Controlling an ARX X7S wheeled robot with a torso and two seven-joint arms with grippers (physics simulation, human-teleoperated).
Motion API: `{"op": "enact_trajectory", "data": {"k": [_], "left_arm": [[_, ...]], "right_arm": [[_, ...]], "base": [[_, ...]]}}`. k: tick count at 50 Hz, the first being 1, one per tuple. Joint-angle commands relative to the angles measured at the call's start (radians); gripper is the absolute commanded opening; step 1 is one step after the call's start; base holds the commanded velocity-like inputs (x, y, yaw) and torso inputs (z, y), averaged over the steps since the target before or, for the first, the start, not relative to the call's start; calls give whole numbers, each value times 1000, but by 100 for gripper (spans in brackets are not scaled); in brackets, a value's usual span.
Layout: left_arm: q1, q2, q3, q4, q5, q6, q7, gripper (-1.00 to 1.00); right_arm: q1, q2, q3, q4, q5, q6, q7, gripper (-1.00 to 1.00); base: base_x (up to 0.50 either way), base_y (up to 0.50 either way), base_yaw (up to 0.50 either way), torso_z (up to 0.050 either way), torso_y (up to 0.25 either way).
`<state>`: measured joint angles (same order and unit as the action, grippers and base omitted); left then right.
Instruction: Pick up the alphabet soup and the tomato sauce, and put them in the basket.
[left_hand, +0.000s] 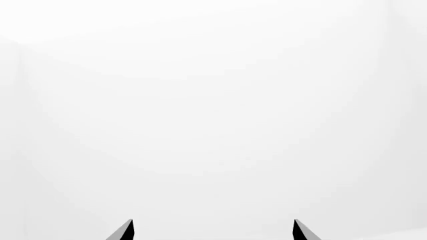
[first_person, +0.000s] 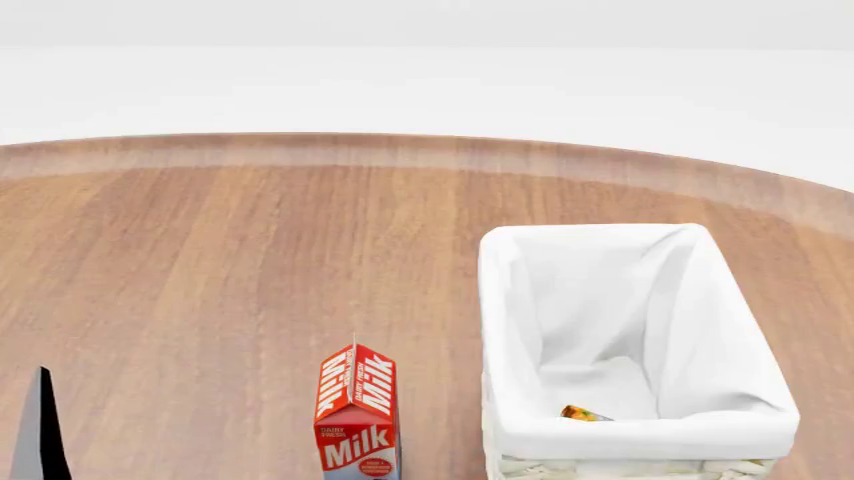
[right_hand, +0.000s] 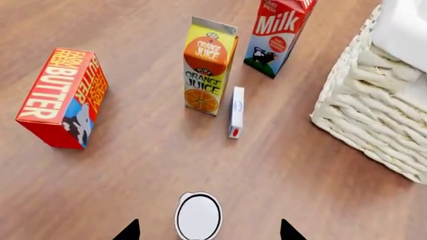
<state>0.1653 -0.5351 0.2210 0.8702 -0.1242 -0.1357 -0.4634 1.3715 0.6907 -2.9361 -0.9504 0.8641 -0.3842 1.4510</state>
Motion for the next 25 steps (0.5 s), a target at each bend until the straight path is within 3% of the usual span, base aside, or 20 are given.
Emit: {"op": "enact_trajectory", "data": {"k": [1, 25], "left_arm": [[1, 1, 9, -10, 5, 9, -1, 100], [8, -7, 6, -8, 2, 11, -6, 100]], "right_arm": [[-86, -29, 69, 118, 34, -40, -52, 100], [-204, -40, 146, 323, 131, -135, -207, 100]], "base": [[0, 0, 0, 0, 0], [0, 0, 0, 0, 0]]}}
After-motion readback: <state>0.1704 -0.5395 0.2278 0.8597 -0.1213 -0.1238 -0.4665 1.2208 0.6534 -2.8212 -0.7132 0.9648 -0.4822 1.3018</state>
